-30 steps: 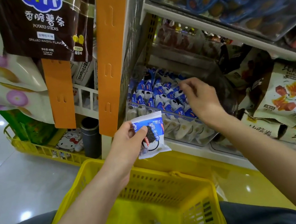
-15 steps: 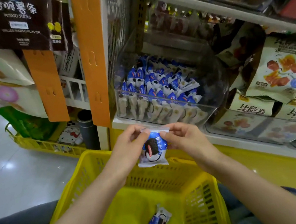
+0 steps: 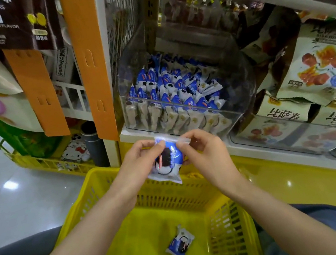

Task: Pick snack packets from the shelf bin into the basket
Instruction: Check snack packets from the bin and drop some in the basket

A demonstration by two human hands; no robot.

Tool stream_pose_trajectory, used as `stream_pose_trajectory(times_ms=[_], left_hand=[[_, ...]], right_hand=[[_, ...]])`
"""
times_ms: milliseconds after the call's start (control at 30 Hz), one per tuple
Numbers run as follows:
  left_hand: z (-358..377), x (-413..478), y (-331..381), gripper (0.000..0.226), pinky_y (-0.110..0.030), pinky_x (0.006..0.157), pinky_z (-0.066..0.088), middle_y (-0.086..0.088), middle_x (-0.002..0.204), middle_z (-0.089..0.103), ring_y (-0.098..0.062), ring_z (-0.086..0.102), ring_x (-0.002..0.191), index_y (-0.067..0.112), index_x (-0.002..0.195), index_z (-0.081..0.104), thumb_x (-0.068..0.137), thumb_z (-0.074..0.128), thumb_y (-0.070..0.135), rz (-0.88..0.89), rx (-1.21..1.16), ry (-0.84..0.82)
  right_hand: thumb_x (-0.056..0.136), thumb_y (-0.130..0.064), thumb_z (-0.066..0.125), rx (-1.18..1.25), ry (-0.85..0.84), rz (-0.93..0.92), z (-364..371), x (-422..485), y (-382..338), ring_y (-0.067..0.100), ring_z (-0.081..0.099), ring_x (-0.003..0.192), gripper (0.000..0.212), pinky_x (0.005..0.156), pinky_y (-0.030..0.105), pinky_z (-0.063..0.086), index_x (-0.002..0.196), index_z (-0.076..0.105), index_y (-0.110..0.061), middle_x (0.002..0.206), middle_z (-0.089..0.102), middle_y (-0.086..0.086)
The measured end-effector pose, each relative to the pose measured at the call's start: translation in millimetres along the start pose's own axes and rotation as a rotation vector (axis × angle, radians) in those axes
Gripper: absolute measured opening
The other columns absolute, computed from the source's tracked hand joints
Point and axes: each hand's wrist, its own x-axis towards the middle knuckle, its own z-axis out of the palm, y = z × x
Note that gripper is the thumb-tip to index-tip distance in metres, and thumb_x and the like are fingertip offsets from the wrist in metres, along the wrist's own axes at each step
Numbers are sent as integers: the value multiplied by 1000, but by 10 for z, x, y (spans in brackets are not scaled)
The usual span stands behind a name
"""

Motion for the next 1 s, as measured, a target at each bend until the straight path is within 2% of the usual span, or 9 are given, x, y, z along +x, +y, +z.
stream_pose_trajectory(times_ms=[133,267,367,433,533,667,800,867,1000], left_hand=[[-2,-1,-28,29,-25,64,55,-4,95,69,-12,67,77,12,106,56,80,69,14,43,33,38],[-50,21,-15,14,-18,62,55,0,89,70,-6,66,74,18,96,59,83,65,16,154,-46,145],[-62,28,-1,4,-17,60,54,0,84,70,-4,66,69,17,91,61,88,59,17,221,-44,149],[-50,18,-14,6,-17,59,54,-1,81,69,-3,65,67,15,90,61,90,56,17,248,-7,138],[-63,13,-28,7,-14,57,50,4,74,66,2,60,63,18,85,61,90,57,16,324,96,132],[-61,8,-55,15,-9,53,40,17,59,60,4,53,55,21,76,62,89,57,16,422,311,31],[-44,7,-115,18,-14,52,39,7,59,59,1,50,54,19,73,62,90,56,20,401,332,-19],[-48,16,-122,19,-18,53,40,0,60,58,-4,50,56,18,73,62,90,56,23,383,345,-21],[-39,15,-114,17,-10,50,41,10,58,62,4,55,54,18,75,61,90,55,20,343,294,-43]], right_hand=[[91,-5,53,460,24,307,-26,15,-54,4,66,64,4,56,17,54,89,56,-7,88,66,12],[87,0,57,407,-175,373,-6,-47,-52,9,64,67,21,61,19,56,107,52,-5,94,66,16],[84,1,63,236,-353,329,22,-89,-38,9,62,63,27,63,20,54,109,55,-2,91,67,17],[81,-5,68,70,-399,265,30,-99,-17,12,63,73,33,73,27,54,111,55,-3,96,67,14],[77,-21,74,-159,-361,128,54,-104,10,4,58,98,47,86,21,48,118,50,-16,105,60,-10],[83,-25,66,-110,-192,-23,48,-90,-21,-4,60,79,18,73,14,49,96,54,-28,79,62,-16],[84,-28,65,-201,-115,-123,11,-91,-19,-6,57,71,9,60,8,42,81,57,-31,71,61,-16],[84,-32,64,-299,-98,-174,12,-108,-8,-1,58,72,7,61,12,45,84,60,-27,75,61,-14],[86,-36,61,-454,-45,-296,13,-118,14,5,59,75,15,65,27,51,89,63,-22,83,62,-13]])
